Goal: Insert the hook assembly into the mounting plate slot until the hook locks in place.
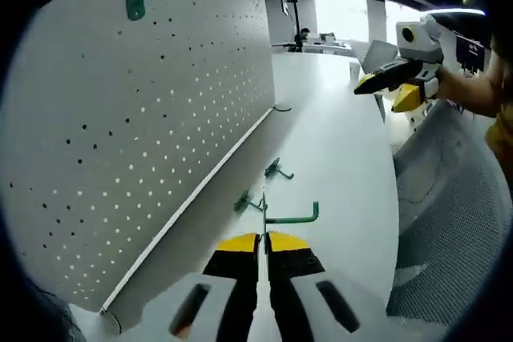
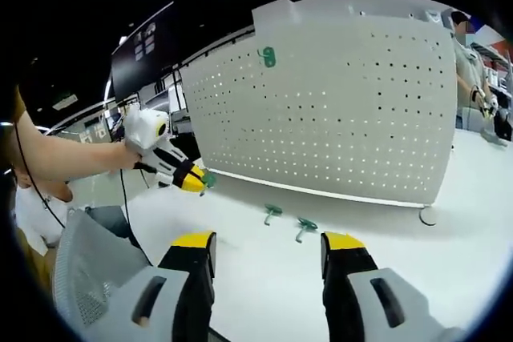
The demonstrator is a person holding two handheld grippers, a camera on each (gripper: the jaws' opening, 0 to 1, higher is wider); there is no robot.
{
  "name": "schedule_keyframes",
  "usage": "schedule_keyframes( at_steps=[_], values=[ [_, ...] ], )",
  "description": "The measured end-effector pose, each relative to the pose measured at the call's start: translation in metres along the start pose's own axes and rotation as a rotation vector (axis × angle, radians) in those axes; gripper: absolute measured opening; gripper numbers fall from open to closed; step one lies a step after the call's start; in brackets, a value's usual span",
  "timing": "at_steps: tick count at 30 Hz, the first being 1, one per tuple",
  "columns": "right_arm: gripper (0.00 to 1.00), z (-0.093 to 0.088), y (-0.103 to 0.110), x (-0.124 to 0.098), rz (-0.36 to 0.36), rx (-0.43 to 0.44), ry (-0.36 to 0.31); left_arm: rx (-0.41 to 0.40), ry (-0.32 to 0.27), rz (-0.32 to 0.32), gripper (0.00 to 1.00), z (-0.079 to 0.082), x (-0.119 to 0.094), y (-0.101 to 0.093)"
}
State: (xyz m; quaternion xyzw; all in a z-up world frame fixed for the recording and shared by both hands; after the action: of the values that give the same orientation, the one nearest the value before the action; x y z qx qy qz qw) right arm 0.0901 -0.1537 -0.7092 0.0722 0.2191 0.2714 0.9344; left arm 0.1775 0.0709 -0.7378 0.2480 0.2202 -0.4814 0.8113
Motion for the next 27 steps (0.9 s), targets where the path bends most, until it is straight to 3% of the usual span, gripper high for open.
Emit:
schedule_keyframes(
  at_steps=[8, 16, 27],
  values=[
    [0.49, 0.008, 0.003, 0.001, 0.023, -0.03, -0.004, -0.012, -0.074, 0.042, 0.03, 0.022, -0.01, -0.008],
    [0.49, 0.014, 0.005, 0.0, 0.04, -0.044, -0.02, -0.087, -0.224, 0.17, 0.03, 0.044, -0.019, -0.005],
    [0.46, 0.03, 0.012, 0.001, 0.072, -0.072, -0.053, -0.069, -0.305, 0.244, 0.02, 0.07, -0.028, -0.012]
  ],
)
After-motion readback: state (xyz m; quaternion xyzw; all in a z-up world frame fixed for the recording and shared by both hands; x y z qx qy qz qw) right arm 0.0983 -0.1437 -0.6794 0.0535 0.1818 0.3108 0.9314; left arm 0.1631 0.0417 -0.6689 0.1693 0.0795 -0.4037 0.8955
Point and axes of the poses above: the point that each gripper's makers call its tool centre point, and the gripper's own axes: x roughly forward along the fingers, y roughly to its left, z roughly out of its top, the point moved 4 cm from there along -x, roughly backward along the fingers, and after that the axes turned 7 degrees about x, right-handed, at the moved point
